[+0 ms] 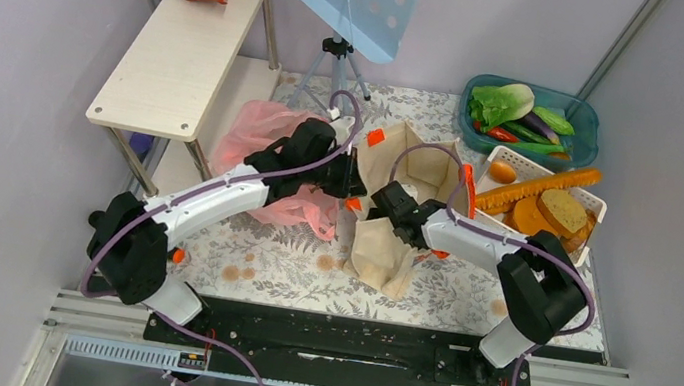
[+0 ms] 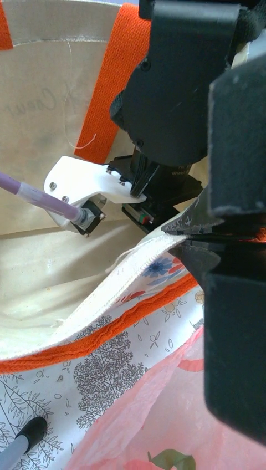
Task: Untie the knot of the grocery bags and take out the mixed food
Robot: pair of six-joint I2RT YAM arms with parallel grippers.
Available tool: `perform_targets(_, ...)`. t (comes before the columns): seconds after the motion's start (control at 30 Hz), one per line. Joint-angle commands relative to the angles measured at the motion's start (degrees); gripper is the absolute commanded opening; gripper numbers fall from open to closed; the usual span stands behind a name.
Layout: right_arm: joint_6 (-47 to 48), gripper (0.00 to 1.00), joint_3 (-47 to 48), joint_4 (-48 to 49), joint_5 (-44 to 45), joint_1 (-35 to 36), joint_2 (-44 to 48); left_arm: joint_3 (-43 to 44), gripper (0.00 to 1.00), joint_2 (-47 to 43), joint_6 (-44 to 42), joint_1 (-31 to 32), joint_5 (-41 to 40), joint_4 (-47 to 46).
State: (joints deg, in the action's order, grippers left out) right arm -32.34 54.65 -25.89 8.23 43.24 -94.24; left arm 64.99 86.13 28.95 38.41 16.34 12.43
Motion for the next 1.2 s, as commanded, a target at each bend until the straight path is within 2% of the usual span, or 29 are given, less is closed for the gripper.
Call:
perform_targets(0.0,-3.65,0.99,-4.86,0.81,9.03,-0.32,-1.9,-0.51,0.0,-6.36,-3.19,-0.08,-1.74,0.52)
perform_targets(0.13,-4.39,1.0,-6.69,2.6,8.09,-3.83,-1.9,-0.52,0.0,-10.78,-5.8,-0.1,-2.8,3.33)
perform_targets(0.27,-2.94,1.0,-5.44,1.56,11.4,-4.16,-4.62,-0.34,0.0,-13.46,-6.36,-0.09,0.71,5.35)
perform_targets(0.33,-3.01,0.97,-5.76,3.75,9.89,-4.22,-5.83,-0.56,0.0,-14.39,-6.63,-0.14,2.3,6.15)
perform_targets(0.43,-3.85,0.7,-8.64,10.18,3.85,-4.3,-4.86,-1.27,0.0,-15.09,-7.92,-0.11,2.3,7.15)
perform_targets(0.47,-4.42,0.59,-9.74,12.5,1.97,-4.27,-3.42,-1.11,0.0,-15.02,-8.4,-0.1,2.08,8.03)
perform_targets(0.57,-4.97,0.18,-11.23,15.04,-0.83,-4.26,2.83,-0.95,0.0,-15.4,-10.0,-0.14,3.39,9.64)
perform_targets(0.63,-4.3,0.0,-10.86,13.74,0.38,-4.3,9.03,-1.42,0.0,-16.68,-11.76,-0.03,5.42,8.82)
perform_targets(0.8,0.05,0.0,-6.91,10.22,6.0,-4.25,25.89,-0.73,0.0,-20.45,-19.31,0.9,6.87,8.1)
perform_targets(0.93,3.44,0.0,-8.35,17.45,7.09,-4.25,39.49,1.08,0.0,-24.57,-27.22,3.6,7.01,5.48)
perform_targets(1.07,5.98,0.0,-13.91,24.78,6.1,-4.23,48.73,2.18,0.0,-27.17,-35.03,6.7,6.38,2.88)
perform_targets(1.17,7.02,0.0,-16.35,25.28,5.05,-4.29,54.5,0.97,0.0,-28.6,-40.33,9.03,5.2,2.43)
